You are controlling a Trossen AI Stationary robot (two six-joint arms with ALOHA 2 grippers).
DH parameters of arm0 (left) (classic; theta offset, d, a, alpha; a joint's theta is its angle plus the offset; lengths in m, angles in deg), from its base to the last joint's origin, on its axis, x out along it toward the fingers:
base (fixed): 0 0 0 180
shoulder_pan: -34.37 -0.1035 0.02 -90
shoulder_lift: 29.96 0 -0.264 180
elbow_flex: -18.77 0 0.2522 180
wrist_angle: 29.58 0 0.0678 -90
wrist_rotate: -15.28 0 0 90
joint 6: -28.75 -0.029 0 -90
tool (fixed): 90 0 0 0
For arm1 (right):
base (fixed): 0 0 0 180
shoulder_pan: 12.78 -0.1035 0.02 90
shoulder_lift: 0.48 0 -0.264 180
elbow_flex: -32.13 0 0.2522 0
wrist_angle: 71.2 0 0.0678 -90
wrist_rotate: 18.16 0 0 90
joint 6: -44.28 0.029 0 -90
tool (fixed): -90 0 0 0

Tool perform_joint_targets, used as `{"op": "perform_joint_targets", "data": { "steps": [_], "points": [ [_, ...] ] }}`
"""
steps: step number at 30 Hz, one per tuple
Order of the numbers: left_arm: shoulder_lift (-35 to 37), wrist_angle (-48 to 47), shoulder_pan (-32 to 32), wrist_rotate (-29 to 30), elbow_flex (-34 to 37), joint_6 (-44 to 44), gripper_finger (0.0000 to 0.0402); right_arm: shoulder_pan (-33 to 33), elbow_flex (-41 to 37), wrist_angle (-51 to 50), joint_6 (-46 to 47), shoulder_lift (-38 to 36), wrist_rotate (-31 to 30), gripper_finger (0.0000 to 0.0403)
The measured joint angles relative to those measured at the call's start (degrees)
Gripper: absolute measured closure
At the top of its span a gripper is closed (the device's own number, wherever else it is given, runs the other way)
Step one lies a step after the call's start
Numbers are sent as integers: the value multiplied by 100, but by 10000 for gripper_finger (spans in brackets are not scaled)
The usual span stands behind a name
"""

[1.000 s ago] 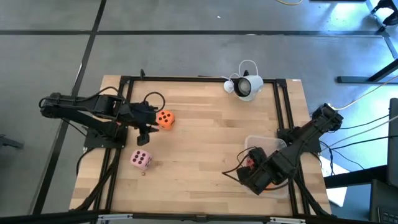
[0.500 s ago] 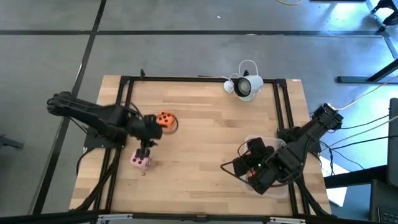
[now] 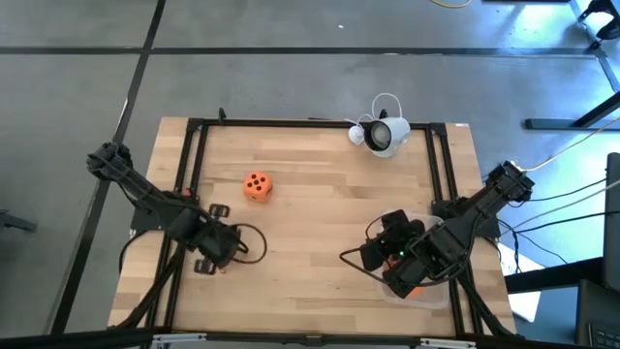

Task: Pick & Place Dice
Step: Put the small red die into the transparent bin

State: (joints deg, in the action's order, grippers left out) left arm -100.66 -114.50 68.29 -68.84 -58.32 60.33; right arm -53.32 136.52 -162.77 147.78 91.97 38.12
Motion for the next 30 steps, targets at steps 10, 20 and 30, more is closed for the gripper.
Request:
{"op": "perform_joint_targets", "data": {
  "steps": [10, 20, 30],
  "points": [
    [79, 358, 1474, 838, 0, 5989, 316, 87, 0, -229, -505, 0, 12, 234],
    [-1113, 933, 2447, 1061, -4, 9299, 316, 341, 0, -865, -1968, 0, -43, 234],
    [-2036, 1180, 1940, 500, -4, 9490, 316, 249, 0, -899, -2579, 2, -407, 234]
  ]
}}
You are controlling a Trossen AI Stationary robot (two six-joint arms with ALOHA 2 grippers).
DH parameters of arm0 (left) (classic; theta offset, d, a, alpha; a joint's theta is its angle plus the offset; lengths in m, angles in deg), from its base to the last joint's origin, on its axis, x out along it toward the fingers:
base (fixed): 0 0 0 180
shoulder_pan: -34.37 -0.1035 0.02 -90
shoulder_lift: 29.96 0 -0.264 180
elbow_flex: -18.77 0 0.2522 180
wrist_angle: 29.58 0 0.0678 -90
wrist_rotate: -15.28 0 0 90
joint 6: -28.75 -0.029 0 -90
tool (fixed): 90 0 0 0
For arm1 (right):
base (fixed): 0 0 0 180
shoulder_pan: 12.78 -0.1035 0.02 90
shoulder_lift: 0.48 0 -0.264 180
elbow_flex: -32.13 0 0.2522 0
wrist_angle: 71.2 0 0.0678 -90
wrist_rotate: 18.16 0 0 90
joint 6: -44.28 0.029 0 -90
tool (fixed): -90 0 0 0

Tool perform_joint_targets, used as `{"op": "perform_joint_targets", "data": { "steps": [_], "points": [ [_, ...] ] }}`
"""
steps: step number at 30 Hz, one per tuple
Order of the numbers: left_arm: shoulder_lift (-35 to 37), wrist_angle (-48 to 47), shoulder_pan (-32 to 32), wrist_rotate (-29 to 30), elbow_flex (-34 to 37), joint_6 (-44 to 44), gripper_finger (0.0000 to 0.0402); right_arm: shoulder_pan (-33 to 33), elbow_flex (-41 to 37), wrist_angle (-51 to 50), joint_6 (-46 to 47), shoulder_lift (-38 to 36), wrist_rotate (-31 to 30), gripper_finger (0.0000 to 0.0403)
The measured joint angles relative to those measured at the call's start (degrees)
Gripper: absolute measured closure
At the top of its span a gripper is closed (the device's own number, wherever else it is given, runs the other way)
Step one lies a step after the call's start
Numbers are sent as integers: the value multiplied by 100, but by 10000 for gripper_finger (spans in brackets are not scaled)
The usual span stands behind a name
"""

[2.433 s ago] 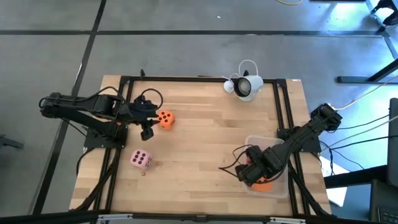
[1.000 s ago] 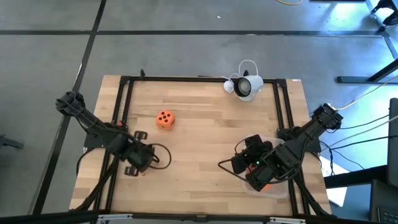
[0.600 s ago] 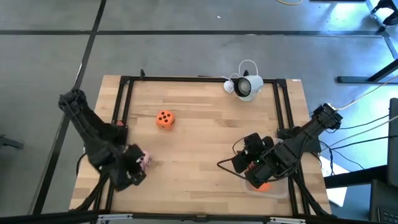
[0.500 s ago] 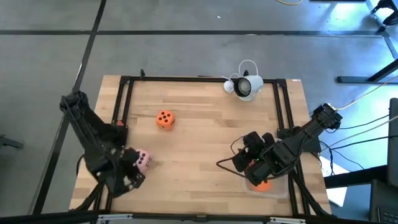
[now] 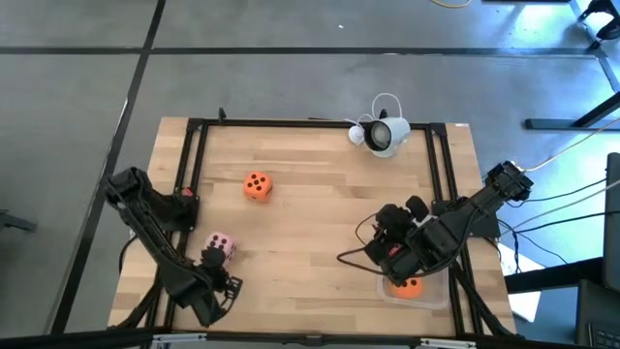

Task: Pick & Place Dice
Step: Put the small red die into the transparent bin

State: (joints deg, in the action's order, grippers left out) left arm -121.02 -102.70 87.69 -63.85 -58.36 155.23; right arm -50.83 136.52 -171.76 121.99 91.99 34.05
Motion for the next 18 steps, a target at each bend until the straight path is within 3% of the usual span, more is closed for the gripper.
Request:
{"op": "perform_joint_targets", "data": {
  "steps": [10, 18],
  "points": [
    [-4, -260, -287, 182, 0, -168, 313, -380, 0, 2, 139, 0, 75, 234],
    [-4, -188, -301, 30, 0, -316, 258, -546, 0, 4, 276, 0, 73, 234]
  ]
}}
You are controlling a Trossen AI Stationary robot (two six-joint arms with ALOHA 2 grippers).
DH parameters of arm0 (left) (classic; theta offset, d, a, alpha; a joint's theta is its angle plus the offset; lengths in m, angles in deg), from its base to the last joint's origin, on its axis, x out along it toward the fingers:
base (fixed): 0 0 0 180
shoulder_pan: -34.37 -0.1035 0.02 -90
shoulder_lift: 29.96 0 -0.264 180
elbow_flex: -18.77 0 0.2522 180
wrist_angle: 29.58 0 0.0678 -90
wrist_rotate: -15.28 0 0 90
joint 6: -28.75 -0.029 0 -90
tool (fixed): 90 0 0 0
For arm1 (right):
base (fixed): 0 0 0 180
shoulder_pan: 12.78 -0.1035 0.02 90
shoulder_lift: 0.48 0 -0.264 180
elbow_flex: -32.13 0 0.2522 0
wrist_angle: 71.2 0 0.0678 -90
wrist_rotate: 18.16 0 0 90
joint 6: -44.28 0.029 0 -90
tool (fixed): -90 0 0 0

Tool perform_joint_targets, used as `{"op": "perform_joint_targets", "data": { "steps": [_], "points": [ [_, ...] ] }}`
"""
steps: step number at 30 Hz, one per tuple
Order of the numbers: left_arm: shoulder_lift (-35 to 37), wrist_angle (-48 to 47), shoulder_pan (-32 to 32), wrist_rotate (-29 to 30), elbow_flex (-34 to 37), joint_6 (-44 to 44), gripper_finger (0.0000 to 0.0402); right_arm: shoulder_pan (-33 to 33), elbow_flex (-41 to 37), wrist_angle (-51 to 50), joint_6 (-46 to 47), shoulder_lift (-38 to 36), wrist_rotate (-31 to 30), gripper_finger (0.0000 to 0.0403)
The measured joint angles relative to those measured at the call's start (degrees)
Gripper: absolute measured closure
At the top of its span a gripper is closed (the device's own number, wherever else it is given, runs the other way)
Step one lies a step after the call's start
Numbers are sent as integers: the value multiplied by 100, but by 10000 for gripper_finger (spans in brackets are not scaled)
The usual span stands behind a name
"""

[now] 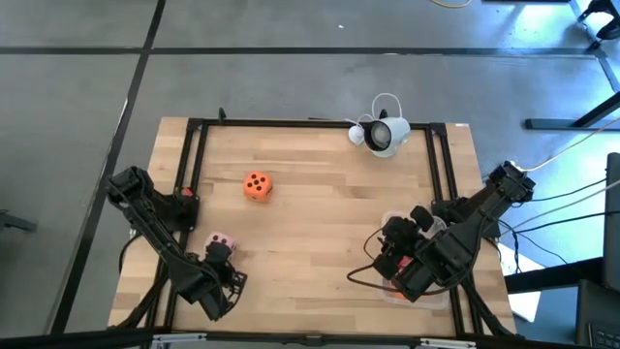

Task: Pick & Place Dice
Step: Put the small red die into the transparent bin

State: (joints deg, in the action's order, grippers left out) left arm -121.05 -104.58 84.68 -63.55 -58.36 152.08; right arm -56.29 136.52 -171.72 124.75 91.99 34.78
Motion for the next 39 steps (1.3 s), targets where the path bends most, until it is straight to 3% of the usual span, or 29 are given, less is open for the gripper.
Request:
{"op": "perform_joint_targets", "data": {
  "steps": [6, 14, 23, 32, 39],
  "points": [
    [-132, 170, -88, -210, 0, 141, 232, 0, 0, 0, 6, 0, -170, 234],
    [-650, 123, -219, -369, 0, 148, 231, -10, 0, 1, -33, 4, -208, 234],
    [-671, 4, -201, -378, 29, 183, 231, -26, 0, 0, -189, 4, -63, 234],
    [-661, 793, -199, -474, 492, 263, 260, -26, 0, 0, -320, 4, -54, 234],
    [-649, 827, -221, -502, 564, 259, 267, -26, 0, 0, -325, 4, -30, 234]
  ]
}}
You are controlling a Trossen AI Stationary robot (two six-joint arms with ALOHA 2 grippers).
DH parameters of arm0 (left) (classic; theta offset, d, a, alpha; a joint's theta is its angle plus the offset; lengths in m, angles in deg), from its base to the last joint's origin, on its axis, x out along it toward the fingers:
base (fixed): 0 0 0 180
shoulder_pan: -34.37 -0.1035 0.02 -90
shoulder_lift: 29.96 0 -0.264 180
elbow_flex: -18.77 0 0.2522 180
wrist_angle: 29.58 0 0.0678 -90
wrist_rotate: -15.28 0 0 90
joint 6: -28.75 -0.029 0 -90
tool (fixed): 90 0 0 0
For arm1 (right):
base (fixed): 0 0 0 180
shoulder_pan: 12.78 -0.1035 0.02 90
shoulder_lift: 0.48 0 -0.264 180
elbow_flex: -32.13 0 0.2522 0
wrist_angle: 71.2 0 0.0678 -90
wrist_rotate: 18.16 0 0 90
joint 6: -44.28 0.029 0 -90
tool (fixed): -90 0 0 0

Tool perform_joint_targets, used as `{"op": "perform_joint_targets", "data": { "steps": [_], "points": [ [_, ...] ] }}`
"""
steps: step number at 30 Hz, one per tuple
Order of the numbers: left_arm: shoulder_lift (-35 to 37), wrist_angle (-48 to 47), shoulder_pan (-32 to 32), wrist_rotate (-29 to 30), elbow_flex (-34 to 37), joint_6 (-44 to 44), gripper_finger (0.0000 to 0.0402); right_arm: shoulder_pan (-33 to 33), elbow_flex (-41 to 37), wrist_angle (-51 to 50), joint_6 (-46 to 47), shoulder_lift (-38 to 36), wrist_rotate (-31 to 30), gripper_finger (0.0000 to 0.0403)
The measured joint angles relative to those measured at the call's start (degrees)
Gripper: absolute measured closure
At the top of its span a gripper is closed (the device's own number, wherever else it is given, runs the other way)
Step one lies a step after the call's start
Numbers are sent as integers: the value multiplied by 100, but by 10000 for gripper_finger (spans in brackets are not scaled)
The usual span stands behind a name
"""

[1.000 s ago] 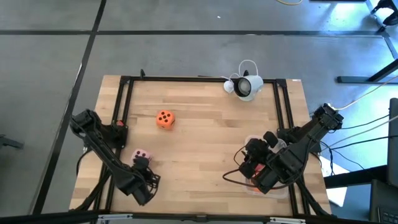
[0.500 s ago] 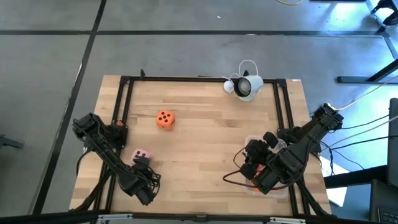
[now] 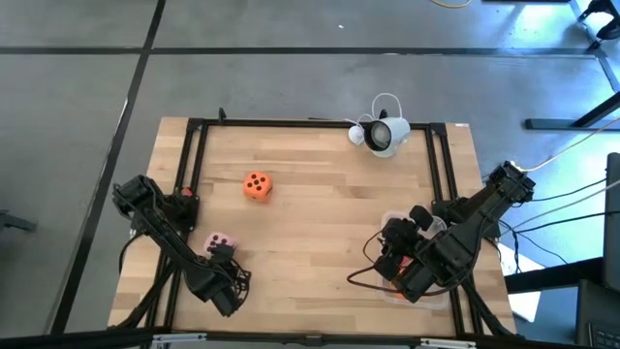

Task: Pick & Place Dice
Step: Put the small red die into the transparent bin

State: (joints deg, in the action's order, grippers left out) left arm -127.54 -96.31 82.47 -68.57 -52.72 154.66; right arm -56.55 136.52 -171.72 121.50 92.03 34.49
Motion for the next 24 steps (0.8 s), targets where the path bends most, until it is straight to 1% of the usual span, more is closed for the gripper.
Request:
{"op": "perform_joint_targets", "data": {
  "steps": [4, 7, 15, 20, 24],
  "points": [
    [0, 81, 0, -6, 4, -106, 275, 0, 0, 0, -13, 0, 76, 234],
    [-2, 171, -4, -43, 11, -259, 290, 0, 0, 0, -17, 0, 76, 234],
    [-4, 231, -4, -50, 11, -436, 348, 0, 0, 0, -17, 0, 80, 234],
    [-2, 260, -4, -92, 17, -704, 386, 0, 0, 4, -19, 0, 97, 234],
    [-2, 341, -4, -128, 19, -721, 389, 0, 0, 19, -19, 0, 97, 234]
  ]
}}
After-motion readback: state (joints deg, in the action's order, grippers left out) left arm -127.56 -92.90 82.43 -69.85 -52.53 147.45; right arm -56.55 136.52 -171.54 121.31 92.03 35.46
